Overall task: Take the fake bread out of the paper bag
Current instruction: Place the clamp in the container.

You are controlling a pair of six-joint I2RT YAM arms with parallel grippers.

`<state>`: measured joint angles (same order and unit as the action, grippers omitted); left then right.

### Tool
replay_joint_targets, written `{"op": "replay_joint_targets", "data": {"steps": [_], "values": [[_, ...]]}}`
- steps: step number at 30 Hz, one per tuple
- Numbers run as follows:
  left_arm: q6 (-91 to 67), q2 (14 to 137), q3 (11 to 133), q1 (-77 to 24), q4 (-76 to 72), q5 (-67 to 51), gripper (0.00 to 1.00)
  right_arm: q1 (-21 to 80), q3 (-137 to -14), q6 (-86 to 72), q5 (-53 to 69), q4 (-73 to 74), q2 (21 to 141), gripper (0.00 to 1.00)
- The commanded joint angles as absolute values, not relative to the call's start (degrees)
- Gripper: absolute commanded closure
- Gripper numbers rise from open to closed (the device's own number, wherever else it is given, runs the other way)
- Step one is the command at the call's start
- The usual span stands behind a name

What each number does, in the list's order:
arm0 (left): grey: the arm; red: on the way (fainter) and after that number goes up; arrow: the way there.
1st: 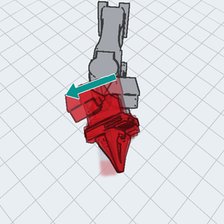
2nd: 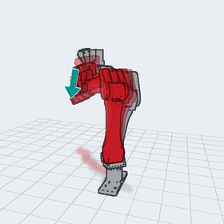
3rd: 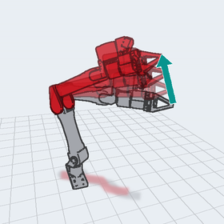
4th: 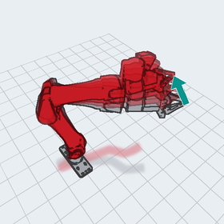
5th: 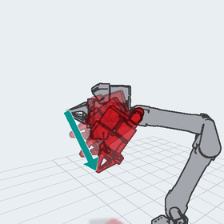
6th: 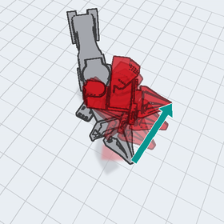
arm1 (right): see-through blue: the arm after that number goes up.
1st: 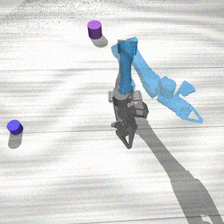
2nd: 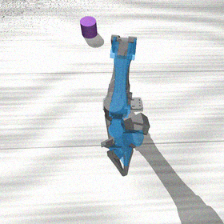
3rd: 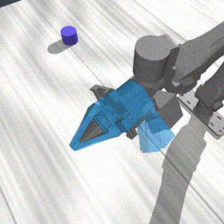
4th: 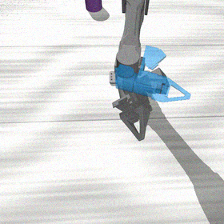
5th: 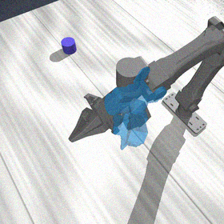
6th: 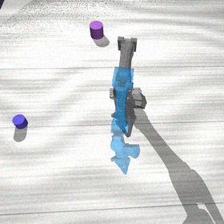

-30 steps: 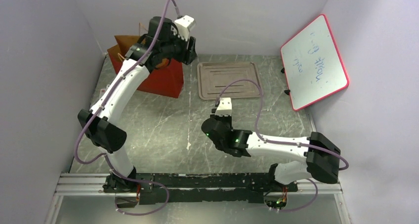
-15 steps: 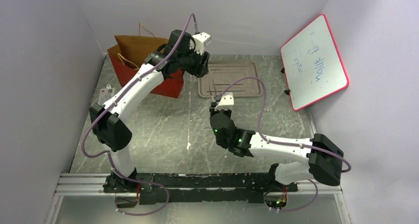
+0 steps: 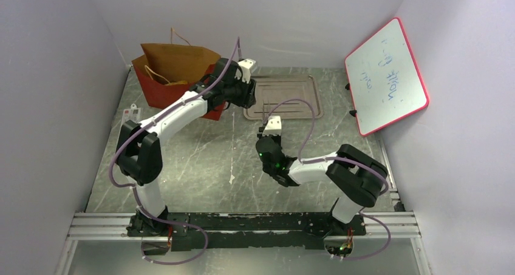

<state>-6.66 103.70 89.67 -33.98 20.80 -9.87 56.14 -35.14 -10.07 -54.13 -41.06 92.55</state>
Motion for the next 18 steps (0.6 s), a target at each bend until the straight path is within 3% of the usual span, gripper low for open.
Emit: {"op": "replay_joint_targets", "data": {"steps": [1,5,8,12,15,18], "values": [[-8.65,104.44,86.97,-34.58,12.6,-10.52,0.48,55.81,-33.69,-15.59,-53.57,-43.49,93.67,1.0],[-8.71,105.26,84.35,-35.27,10.41,-10.4,0.48,55.83,-34.04,-23.69,-52.56,-33.06,94.3,0.99],[-8.51,106.52,83.2,-36.1,9.54,-10.02,0.48,55.89,-35.41,-27.53,-50.68,-26.33,95.34,0.9],[-8.22,107.04,81.75,-37.04,8.45,-9.06,0.48,55.9,-35.7,-31.01,-50.2,-22.55,96.35,0.56],[-8.26,106.98,81.04,-37.09,8.09,-9.1,0.48,55.95,-36.14,-31.0,-49.33,-21.78,95.81,0.39],[-8.13,106.97,80.63,-37.09,7.95,-8.84,0.48,55.99,-38.2,-30.73,-49.71,-19.22,95.46,0.29]]}}
